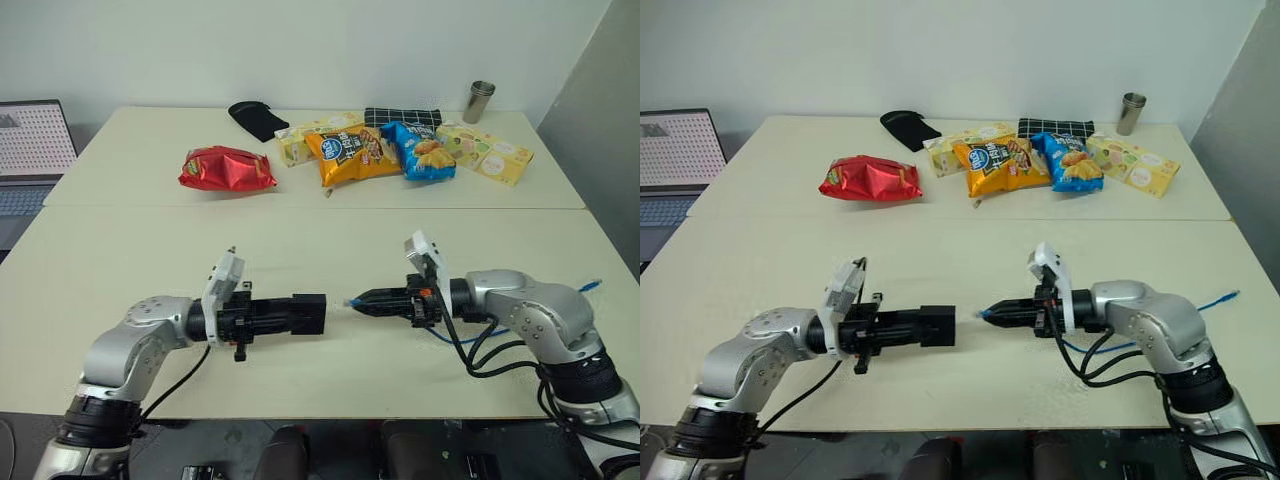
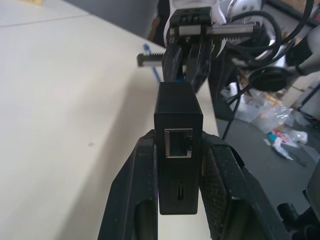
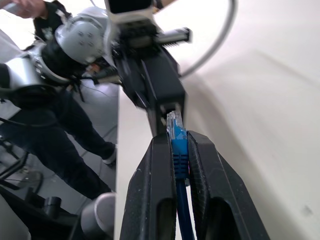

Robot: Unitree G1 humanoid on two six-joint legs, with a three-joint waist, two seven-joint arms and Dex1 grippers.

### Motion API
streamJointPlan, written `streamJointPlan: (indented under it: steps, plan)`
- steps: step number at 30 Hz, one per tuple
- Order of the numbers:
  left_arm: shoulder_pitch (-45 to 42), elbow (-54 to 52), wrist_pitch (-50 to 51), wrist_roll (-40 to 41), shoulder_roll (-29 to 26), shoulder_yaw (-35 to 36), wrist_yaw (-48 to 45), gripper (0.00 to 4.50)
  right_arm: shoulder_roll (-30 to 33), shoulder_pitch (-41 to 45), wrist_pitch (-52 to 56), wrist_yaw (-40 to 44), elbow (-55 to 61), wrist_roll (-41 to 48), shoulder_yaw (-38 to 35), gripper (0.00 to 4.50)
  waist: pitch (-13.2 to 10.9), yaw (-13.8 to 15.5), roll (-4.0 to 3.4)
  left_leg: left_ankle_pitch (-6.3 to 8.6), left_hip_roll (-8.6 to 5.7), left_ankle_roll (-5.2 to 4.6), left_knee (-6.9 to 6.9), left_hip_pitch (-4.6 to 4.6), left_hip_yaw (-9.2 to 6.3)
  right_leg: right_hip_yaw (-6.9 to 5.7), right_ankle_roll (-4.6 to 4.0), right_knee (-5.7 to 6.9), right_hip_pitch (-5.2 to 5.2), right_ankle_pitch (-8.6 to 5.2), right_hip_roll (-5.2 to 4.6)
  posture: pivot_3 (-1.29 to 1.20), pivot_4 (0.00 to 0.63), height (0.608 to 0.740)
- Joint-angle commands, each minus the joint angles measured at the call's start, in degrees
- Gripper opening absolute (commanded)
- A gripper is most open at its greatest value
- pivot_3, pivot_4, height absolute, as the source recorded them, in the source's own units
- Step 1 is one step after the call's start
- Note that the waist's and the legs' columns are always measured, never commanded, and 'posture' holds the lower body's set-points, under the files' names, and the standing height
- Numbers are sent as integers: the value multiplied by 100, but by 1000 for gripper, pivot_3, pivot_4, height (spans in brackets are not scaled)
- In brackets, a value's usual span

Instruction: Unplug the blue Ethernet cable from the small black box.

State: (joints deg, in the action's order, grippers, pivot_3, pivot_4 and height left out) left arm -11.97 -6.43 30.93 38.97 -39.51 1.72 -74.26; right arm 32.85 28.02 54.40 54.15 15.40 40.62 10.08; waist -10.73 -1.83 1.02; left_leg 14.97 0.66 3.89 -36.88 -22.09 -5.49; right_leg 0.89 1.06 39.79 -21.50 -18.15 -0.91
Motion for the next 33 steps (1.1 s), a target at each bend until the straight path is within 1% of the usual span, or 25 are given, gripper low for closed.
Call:
streamJointPlan:
  steps: [1,3,5,7,8,11,13,15,18,20,22,24,25,26,28,30,33]
  plan:
    - [215,-148,-100,42,-103,332,119,781,105,-50,-216,53,-9,-64,-201,81,0,1,0,0,1,0,0,0,1,2,0,-1,1,0,0,0,150,740]
    - [318,-178,-92,74,-114,456,218,781,10,-9,-494,-127,-242,-306,-239,81,0,-8,0,0,2,0,1,0,3,3,0,-4,0,0,-1,0,150,740]
    - [384,-227,-74,102,-100,540,325,781,-230,110,-987,-481,-653,-756,-183,81,0,-1,1,0,2,-1,1,0,3,3,0,-4,0,0,-4,0,150,740]
    - [450,-343,-4,136,-59,609,507,781,-786,411,-1920,-1355,-1637,-1574,-95,81,0,-20,1,0,2,0,0,2,5,5,0,-4,1,0,-7,0,150,740]
    - [471,-388,18,142,-45,624,577,781,-992,532,-2271,-1638,-2045,-1892,-58,81,0,-37,1,0,4,0,0,6,10,7,0,-1,1,1,-8,0,150,740]
    - [484,-468,20,121,4,650,776,781,-1341,802,-3053,-2101,-3006,-2601,76,81,-1,-36,0,-1,4,1,2,4,16,11,-1,12,-11,1,-7,0,150,740]
    - [483,-510,38,114,27,665,910,781,-1435,893,-3364,-2205,-3367,-2879,98,781,-1,-17,0,-1,4,2,2,-7,19,11,-1,13,-23,1,-8,0,150,740]
    - [488,-534,16,83,36,674,1025,781,-1474,916,-3492,-2144,-3503,-2957,53,1108,-1,-5,0,-1,6,3,-2,-31,16,10,-1,12,-38,1,-10,0,150,740]
    - [506,-591,67,81,60,715,1290,781,-1397,861,-3512,-1922,-3391,-2963,-13,1793,-1,-6,0,-3,9,4,-10,-70,21,13,2,17,-73,3,-19,0,150,740]
    - [491,-621,45,28,174,767,1634,781,-1108,705,-3421,-1478,-2900,-2858,-11,2241,-1,-2,-1,-2,8,4,-10,-70,21,13,3,16,-73,4,-20,0,150,740]
    - [416,-568,-128,-192,332,796,2044,781,-825,534,-3343,-972,-2328,-2709,26,2696,-2,25,-3,-2,6,3,-10,-71,15,9,3,16,-73,4,-22,0,150,740]
    - [358,-517,-192,-348,404,787,2285,781,-683,428,-3263,-689,-1952,-2571,38,3186,-1,13,-1,-1,7,2,-11,-73,12,7,3,14,-72,4,-22,0,150,740]
    - [244,-341,-415,-528,545,831,2543,781,-533,320,-3106,-388,-1491,-2342,64,3463,-1,13,-1,-1,5,2,-11,-72,13,7,3,14,-70,4,-22,0,150,740]
    - [148,-176,-657,-695,646,848,2691,781,-420,241,-2972,-173,-1116,-2178,88,3463,-2,13,-4,-1,5,2,-11,-71,10,6,3,16,-70,4,-21,0,150,740]
    - [-40,246,-1390,-1216,872,871,3093,781,-310,165,-2791,-1,-580,-2046,168,3463,-2,7,-3,-2,4,2,-11,-68,7,3,3,18,-69,4,-20,0,150,740]
    - [-164,591,-1962,-1514,1069,904,3322,781,-343,172,-2741,-55,-369,-2115,261,3463,-2,-19,-3,-2,1,2,-11,-65,11,5,2,19,-70,4,-18,0,150,740]
    - [-423,1422,-2947,-2105,1344,908,3854,781,-518,256,-2739,-255,-303,-2333,475,3463,0,-11,-1,-2,3,3,-11,-62,11,3,1,19,-69,4,-16,0,150,740]
